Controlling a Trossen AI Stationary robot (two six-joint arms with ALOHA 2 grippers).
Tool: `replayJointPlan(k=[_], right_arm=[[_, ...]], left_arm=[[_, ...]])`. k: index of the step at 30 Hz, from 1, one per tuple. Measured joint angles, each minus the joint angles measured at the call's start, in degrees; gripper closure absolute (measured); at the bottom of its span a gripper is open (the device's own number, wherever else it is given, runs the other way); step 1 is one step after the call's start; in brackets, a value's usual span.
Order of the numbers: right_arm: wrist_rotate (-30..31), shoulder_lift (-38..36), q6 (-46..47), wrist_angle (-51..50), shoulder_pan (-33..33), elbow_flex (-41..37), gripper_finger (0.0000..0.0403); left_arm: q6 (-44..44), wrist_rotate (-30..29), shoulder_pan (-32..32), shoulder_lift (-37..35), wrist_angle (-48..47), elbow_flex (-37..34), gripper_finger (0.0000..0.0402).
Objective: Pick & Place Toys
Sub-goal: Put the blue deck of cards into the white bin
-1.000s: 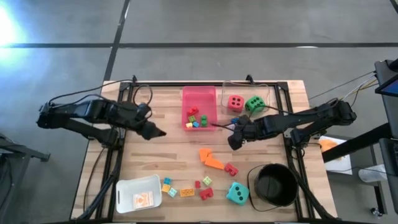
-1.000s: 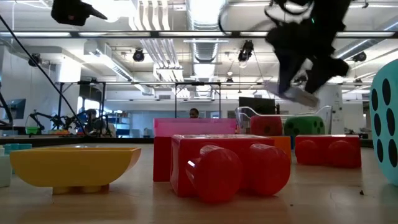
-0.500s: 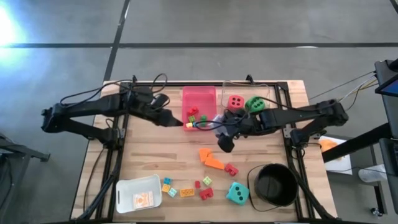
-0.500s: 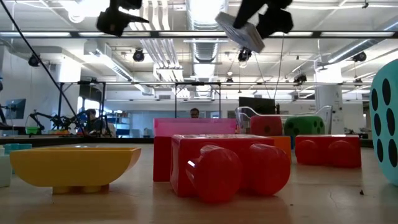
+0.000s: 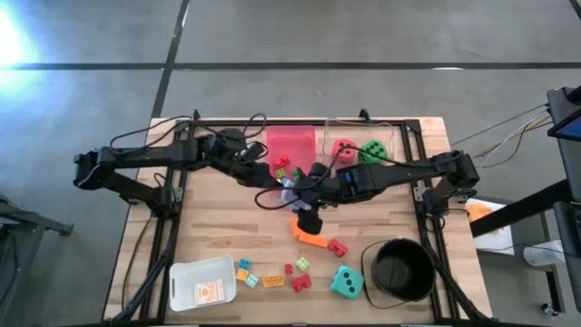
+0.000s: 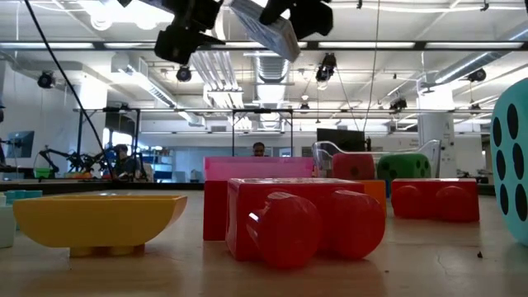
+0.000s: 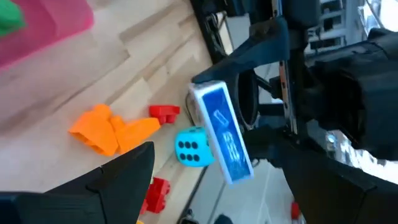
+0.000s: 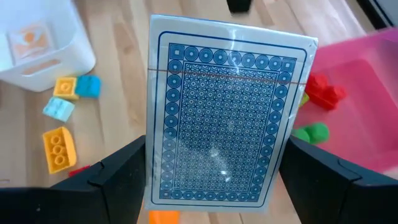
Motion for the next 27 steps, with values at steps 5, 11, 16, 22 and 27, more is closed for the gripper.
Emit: replayJointPlan(k=[5,11,16,22,27], right_arm=[[-1.31,1.56,-2.78,0.21,-0.02,3.1,0.0103],[-1.36,2.7,-5.17,0.11,-0.02,5.61,0.0103],[-1.34,2.7,-5.22,-0.01,-0.02,5.63,0.0103],[-1.31,2.74,-5.22,0.0,-0.04,5.56,0.0103],[-1.28,2.83,-5.13,-0.07,-0.07,5.48,0.0103]], left_arm=[[-0.21,2.29,0.0,1.71,0.35,0.0,0.0055],[-0.76,5.14,-0.11,2.92,2.54,0.0,0.0055],[-1.07,7.58,-0.15,3.21,3.11,0.0,0.0071],[-1.4,7.84,-0.15,3.23,3.12,0.0,0.0172],[-2.61,7.99,-0.15,3.23,3.42,0.0,0.0279]])
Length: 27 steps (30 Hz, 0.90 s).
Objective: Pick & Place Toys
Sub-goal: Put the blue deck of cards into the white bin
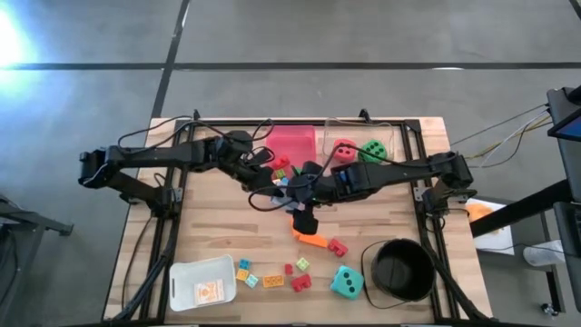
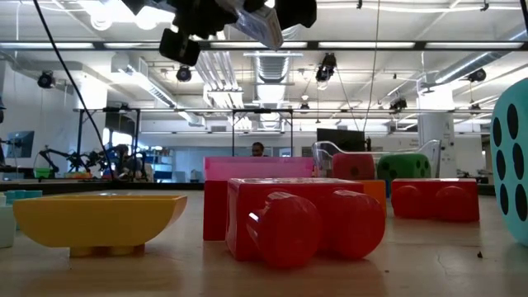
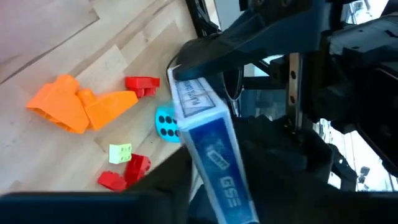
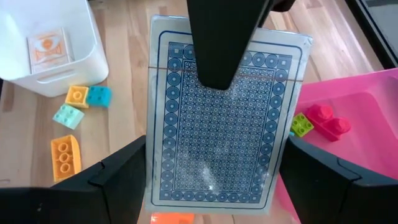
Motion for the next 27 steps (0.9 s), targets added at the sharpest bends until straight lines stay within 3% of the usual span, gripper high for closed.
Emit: replayJointPlan(k=[4,9,14,27], right_arm=[[0.87,0.0,-0.11,-0.2,0.04,0.0,0.0104],[0.53,-0.02,-0.09,-0.18,0.07,0.0,0.0098],[-0.85,-0.07,1.65,-0.62,0.0,0.02,0.0019],[-0.72,-1.52,2.09,-1.7,0.07,0.02,0.0071]], left_arm=[[-2.08,0.22,0.04,0.0,-0.3,0.0,0.0335],[-2.69,0.2,0.04,-0.04,-0.19,0.0,0.0335],[-1.39,-0.12,0.0,-0.11,0.55,0.0,0.0335],[3.83,-0.08,0.1,-3.18,-5.11,-0.02,0.0335]])
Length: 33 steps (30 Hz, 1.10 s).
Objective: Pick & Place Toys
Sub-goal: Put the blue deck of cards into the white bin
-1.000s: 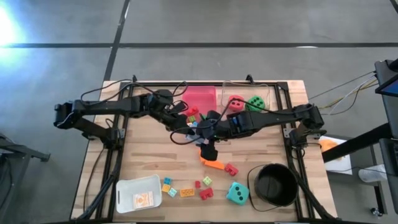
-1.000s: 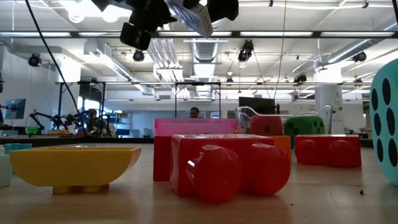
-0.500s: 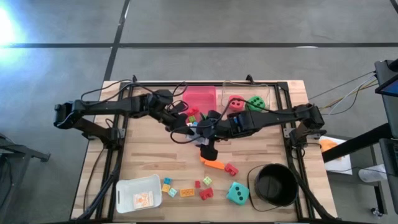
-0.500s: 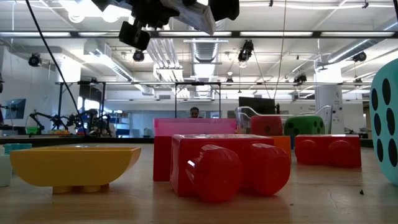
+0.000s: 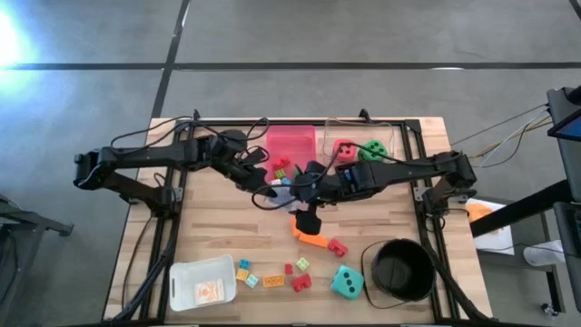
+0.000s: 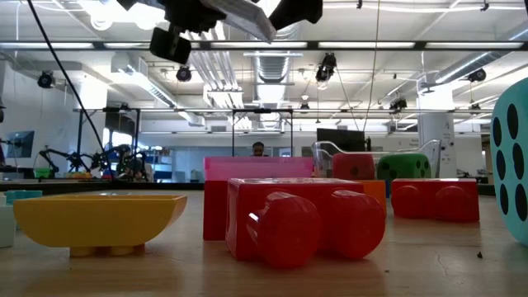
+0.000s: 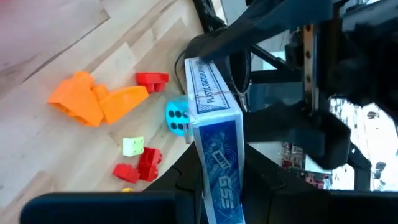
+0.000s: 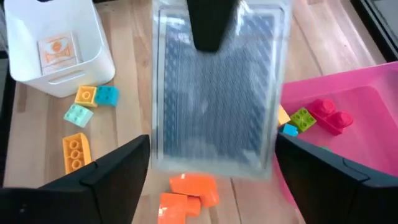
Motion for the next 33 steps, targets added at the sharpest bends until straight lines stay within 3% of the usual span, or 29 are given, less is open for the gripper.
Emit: replayJointPlan(k=[7,10,14,17,22,26,33], right_arm=[[-2.75,-3.33,5.88,-0.92,0.32,0.0,0.0074],[-2.76,-4.96,7.86,-1.0,0.89,0.0,0.0074],[-2.14,-6.85,10.31,-1.05,1.27,0.0,0.0074],[-1.45,-7.5,11.98,-1.08,1.27,0.0,0.0074],[1.84,-7.75,14.77,-1.18,1.22,0.0,0.0074],[2.81,-7.29,17.7,-1.25,1.22,-0.03,0.0074],[5.44,-7.29,24.58,-1.22,1.25,-0.26,0.0074]], left_arm=[[2.23,-0.33,-0.23,-6.36,-1.9,-0.01,0.0335],[8.85,0.95,-0.44,-10.05,-5.17,-0.02,0.0335],[17.48,1.96,-2.7,-15.18,-15.89,0.02,0.0335],[18.69,0.93,-5.93,-17.81,-25.41,-0.07,0.0335],[17.16,-5.5,-15.1,-19.95,-38.97,-0.09,0.0335],[9.75,-10.92,-24.81,-20.03,-46.82,-0.09,0.0335],[-6.67,-20.17,-45.19,-19.81,-49.07,-2.51,0.0335]])
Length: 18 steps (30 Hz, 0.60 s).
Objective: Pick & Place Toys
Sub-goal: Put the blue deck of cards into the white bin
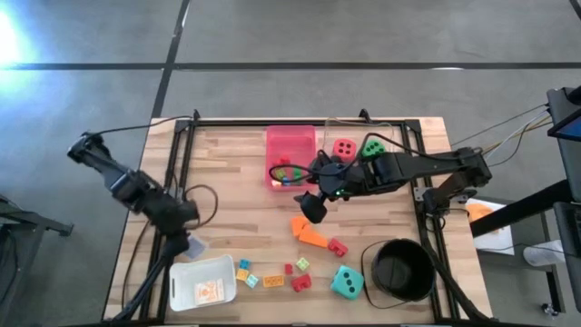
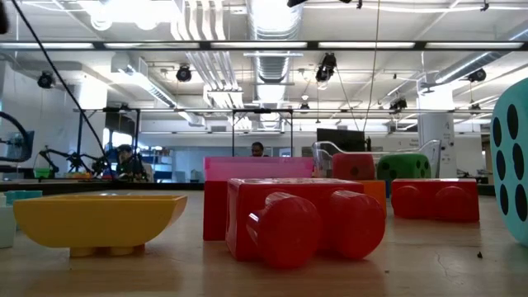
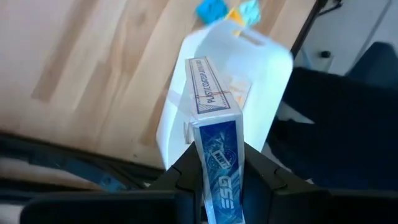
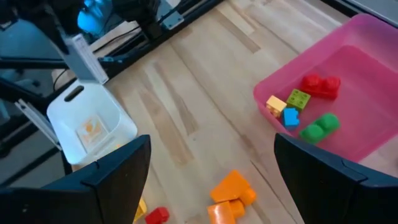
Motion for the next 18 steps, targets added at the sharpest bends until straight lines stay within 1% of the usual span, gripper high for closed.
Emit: replayJointPlan(k=[4,6,10,15,18], right_arm=[[0.0,0.0,0.76,0.03,0.02,-0.26,0.0074],[0.0,0.0,2.24,-0.11,0.02,-0.62,0.0074],[0.02,0.02,6.98,-2.6,-0.02,-0.66,0.0074],[0.0,0.02,8.35,-7.18,0.96,-0.75,0.0074],[-0.02,0.02,7.78,-9.33,2.21,-0.75,0.0074]], left_arm=[[-10.25,-4.41,-9.28,0.0,2.91,-1.84,0.0335],[-14.84,-6.37,-12.57,0.02,5.13,-2.96,0.0335],[-23.15,-11.42,-18.19,0.17,13.86,-6.25,0.0335],[-33.67,-16.45,-20.98,0.63,25.4,-11.2,0.0335],[-40.68,-16.95,-21.41,2.32,27.01,-13.17,0.0335]])
